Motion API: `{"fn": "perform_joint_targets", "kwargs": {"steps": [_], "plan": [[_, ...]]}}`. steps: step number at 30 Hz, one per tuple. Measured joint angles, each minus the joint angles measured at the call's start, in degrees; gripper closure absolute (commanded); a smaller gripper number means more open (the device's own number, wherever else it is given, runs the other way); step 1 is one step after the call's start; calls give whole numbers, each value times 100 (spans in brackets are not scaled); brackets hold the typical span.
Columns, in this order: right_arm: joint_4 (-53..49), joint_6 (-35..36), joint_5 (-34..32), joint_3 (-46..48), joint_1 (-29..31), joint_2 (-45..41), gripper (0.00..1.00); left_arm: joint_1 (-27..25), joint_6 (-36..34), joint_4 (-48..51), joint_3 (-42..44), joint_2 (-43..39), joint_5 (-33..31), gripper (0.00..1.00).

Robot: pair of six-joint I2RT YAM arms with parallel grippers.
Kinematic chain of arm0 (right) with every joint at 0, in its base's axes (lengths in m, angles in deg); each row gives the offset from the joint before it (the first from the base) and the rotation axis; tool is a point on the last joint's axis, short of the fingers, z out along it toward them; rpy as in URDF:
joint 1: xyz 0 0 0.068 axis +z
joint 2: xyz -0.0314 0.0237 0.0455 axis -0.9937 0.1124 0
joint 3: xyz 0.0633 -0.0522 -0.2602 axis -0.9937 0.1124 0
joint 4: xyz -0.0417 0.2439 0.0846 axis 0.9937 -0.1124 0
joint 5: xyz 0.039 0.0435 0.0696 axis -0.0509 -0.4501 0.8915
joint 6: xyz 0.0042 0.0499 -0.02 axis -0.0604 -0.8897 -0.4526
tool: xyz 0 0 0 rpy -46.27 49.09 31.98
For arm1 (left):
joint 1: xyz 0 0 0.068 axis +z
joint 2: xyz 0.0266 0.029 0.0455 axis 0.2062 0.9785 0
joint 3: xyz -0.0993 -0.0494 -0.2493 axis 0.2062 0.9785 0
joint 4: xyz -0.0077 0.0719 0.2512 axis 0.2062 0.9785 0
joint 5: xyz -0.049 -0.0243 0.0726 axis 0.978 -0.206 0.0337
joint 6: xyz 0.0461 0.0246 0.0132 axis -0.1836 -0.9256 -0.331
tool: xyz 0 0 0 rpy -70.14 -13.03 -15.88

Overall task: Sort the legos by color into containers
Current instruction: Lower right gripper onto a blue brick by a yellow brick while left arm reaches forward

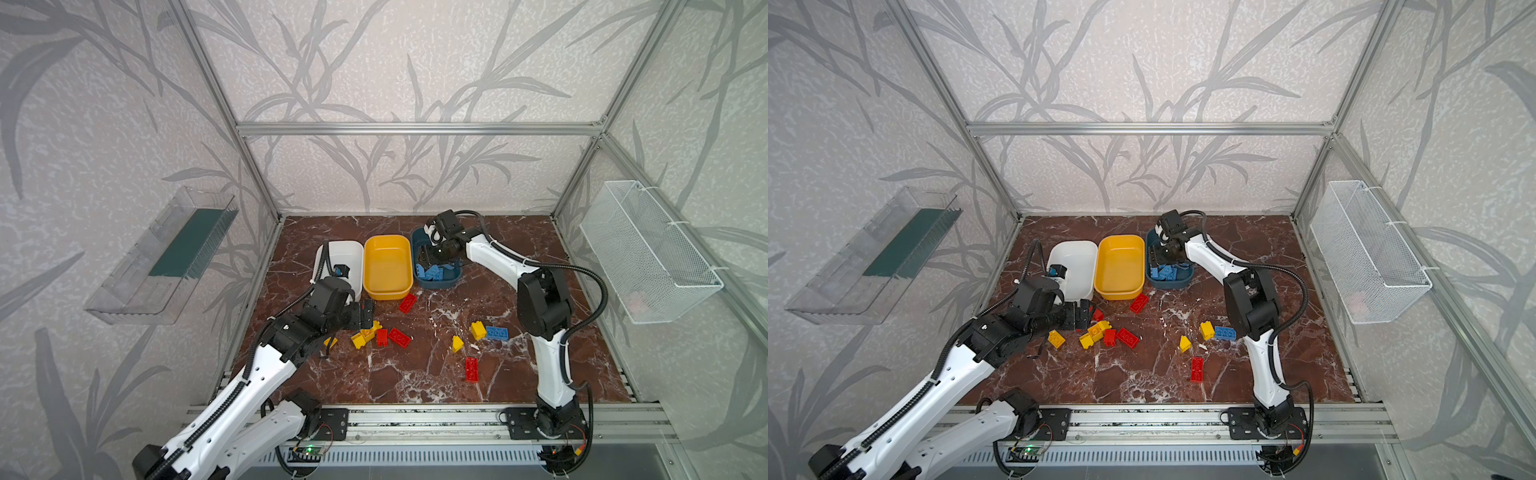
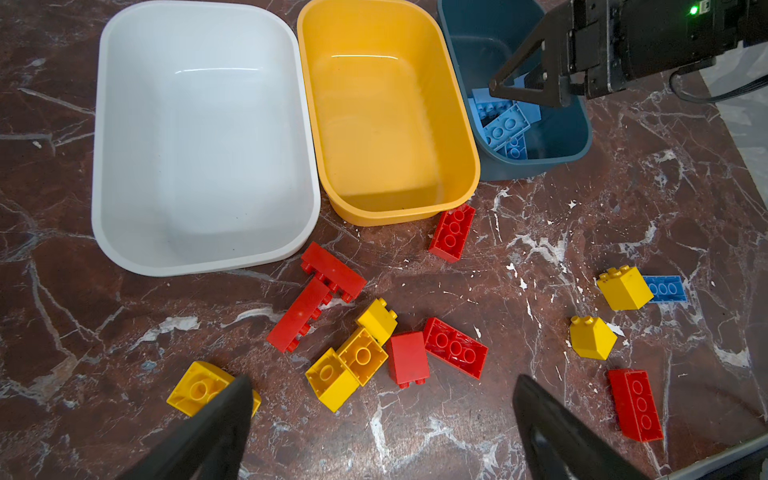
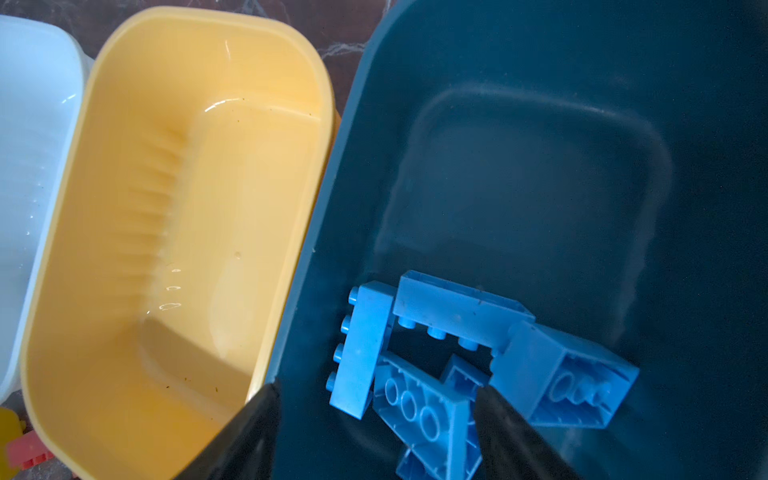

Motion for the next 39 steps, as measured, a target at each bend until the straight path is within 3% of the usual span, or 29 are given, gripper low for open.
{"fn": "perform_joint_targets", "kwargs": {"steps": [7,14,21,30,34,39], "plan": [[302,-98,7,1023,0,-837,20,11,-22,17,-22,48,-44,1],[570,-345,-291,2326,0,-2487,20,11,-85,162,-638,579,13,1],[579,-903,-1226,3685,0,-4052,15,-153,-153,219,-1513,1346,103,1],[129,-1567,-2304,4916,-17,-5313,11,-411,-142,197,-1987,2153,229,1],[-59,-1829,-2529,5451,-57,-5740,13,-415,-136,212,-1987,2323,286,1],[-212,-2011,-2568,6133,-280,-6201,23,-417,-105,170,-1845,2288,321,1]]}}
